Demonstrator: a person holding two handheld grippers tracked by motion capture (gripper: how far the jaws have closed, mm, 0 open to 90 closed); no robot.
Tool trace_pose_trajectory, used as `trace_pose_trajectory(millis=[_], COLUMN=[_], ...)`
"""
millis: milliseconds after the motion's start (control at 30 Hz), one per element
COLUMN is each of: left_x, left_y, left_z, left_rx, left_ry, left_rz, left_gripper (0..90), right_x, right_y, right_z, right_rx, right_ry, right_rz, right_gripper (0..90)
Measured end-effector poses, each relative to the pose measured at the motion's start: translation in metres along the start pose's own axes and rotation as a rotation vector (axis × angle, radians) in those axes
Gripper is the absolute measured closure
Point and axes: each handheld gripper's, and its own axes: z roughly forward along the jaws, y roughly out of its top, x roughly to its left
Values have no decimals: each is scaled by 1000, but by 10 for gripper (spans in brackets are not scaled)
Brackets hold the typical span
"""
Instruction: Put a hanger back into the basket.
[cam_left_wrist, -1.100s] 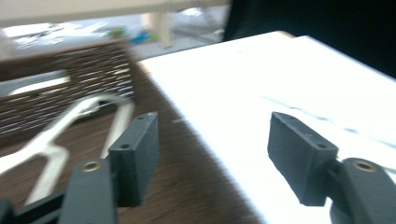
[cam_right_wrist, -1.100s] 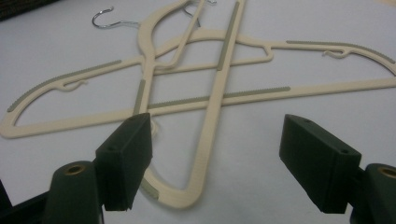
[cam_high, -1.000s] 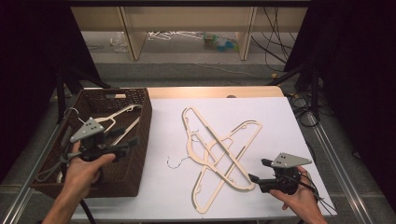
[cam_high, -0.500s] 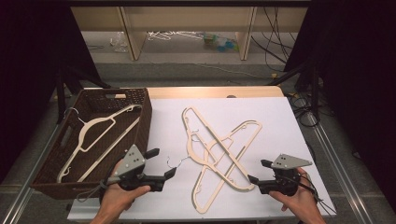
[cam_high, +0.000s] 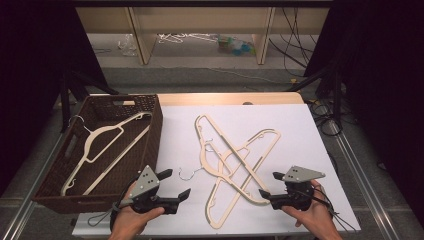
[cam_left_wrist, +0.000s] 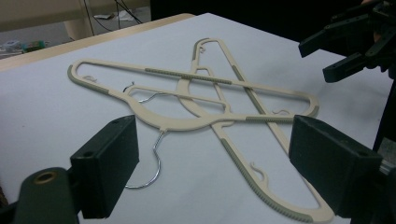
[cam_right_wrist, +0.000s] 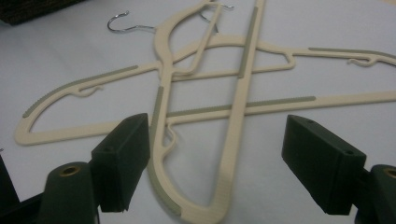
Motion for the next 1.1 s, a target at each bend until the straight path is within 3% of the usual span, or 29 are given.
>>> trace_pose_trajectory(millis=[33,233,367,467,700,767,900,1100], left_x=[0,-2,-4,-5,-5,-6,-5,-4], left_y=[-2,-4,-3,-5,-6,-6,-7,-9], left_z=[0,1,1,3,4,4,4,5], left_rx=[5,15,14,19,28,26,33,49], left_ry=[12,9,-4,-10,-20,-20,-15,-14], left_rz=[24,28,43,48,54,55,61,59], left_gripper=[160,160,160,159,159,160,161,164], right_x=[3,15,19,22,26,30,33,35], right_y=[1,12,18,24,31,33,37,41], right_z=[3,27,47,62,91,96,102,102], right_rx=[9,86,138,142,208,247,281,320], right_ry=[3,41,68,94,87,86,86,84], right_rz=[4,-49,-46,-42,-70,-53,-96,-90], right_gripper=[249,284,341,385,506,533,632,677])
